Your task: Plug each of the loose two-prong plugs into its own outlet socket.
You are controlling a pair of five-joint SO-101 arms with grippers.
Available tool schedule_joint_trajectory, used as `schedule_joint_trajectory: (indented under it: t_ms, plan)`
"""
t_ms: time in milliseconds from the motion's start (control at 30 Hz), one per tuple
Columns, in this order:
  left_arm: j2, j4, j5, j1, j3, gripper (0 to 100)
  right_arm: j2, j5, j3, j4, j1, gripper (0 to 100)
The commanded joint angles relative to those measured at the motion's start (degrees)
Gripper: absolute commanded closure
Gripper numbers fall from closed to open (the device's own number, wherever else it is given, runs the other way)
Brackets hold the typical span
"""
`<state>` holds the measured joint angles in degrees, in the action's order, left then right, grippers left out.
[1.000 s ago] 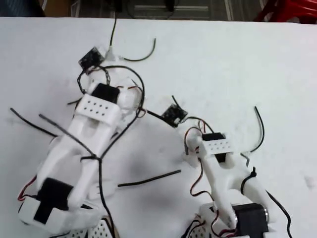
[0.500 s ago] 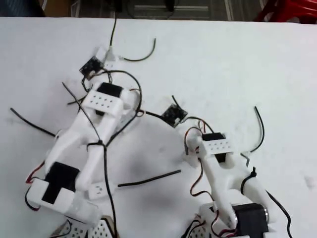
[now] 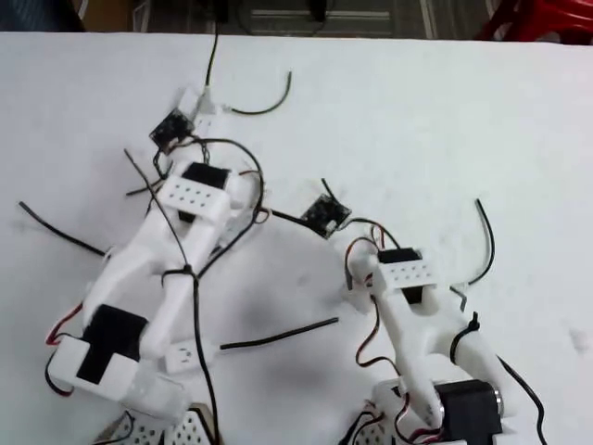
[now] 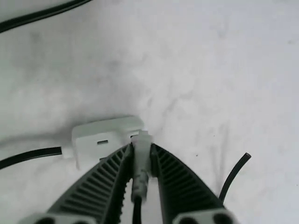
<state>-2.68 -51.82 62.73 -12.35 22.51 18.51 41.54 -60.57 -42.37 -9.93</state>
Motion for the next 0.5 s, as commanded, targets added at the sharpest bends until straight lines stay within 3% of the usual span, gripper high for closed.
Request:
schedule_joint_trajectory:
  t_ms: [0, 167, 467]
  plan:
    - [0.92, 0.53, 0.18, 1.45, 0.26, 97, 0.66, 0.00, -0.09, 1.27, 0.04, 98.0]
    - [1.45, -3.69, 0.09, 3.91, -0.35, 97, 0.66, 0.00, -0.09, 1.27, 0.04, 98.0]
    - [1.01, -7.91, 0.09, 0.48, -3.43, 97, 0.57, 0.00, -0.09, 1.27, 0.04, 98.0]
